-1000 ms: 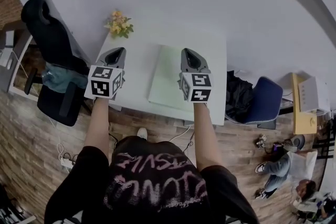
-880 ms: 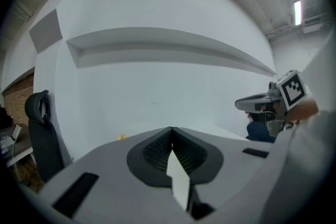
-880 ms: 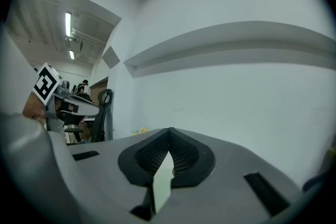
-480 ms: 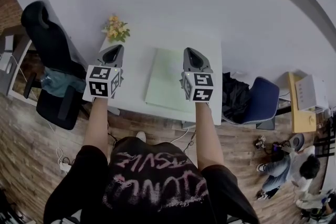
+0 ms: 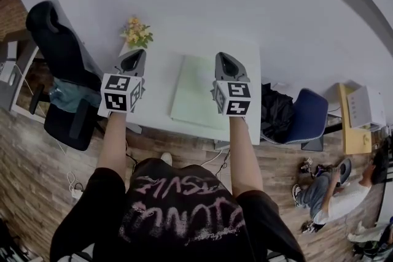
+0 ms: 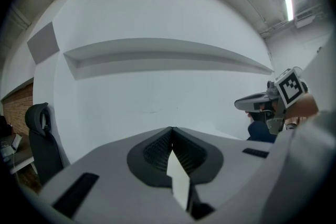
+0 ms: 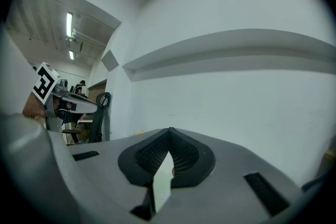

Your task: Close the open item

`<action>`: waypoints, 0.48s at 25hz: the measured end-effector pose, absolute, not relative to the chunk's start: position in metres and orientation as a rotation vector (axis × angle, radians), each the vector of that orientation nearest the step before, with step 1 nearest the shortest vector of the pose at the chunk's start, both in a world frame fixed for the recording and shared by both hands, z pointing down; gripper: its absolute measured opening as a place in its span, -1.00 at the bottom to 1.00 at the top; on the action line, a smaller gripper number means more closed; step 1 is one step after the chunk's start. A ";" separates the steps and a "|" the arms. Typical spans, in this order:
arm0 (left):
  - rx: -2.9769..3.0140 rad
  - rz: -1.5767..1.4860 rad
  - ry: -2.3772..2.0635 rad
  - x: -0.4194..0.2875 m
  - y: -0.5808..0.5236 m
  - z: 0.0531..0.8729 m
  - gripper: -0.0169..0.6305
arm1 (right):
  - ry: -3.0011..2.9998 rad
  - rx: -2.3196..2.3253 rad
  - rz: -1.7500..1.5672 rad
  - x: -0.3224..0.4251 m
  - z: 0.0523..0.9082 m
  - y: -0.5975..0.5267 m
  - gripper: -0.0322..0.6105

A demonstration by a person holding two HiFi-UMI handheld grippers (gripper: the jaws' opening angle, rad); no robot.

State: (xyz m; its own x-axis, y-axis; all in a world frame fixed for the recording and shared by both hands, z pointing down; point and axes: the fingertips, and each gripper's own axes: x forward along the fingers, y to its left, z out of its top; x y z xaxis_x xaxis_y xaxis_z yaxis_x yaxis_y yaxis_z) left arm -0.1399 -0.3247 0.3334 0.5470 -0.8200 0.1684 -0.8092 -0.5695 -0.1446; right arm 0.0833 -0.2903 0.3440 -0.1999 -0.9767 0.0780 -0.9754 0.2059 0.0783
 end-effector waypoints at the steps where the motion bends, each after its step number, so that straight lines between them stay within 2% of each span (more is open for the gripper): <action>1: -2.718 -0.335 1.433 -0.140 -0.325 0.333 -0.94 | -2.352 1.914 -0.019 0.083 0.343 -0.291 -0.87; 12: -2.709 -0.333 1.426 -0.139 -0.329 0.331 -0.94 | -2.354 1.915 -0.030 0.084 0.342 -0.296 -0.87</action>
State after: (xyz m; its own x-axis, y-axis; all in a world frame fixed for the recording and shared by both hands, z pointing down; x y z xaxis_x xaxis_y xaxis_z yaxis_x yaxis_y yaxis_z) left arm -0.1394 -0.3293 0.3306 0.5483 -0.8206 0.1613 -0.8071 -0.5697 -0.1551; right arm 0.0838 -0.2965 0.3418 -0.2006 -0.9772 0.0701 -0.9750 0.2061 0.0827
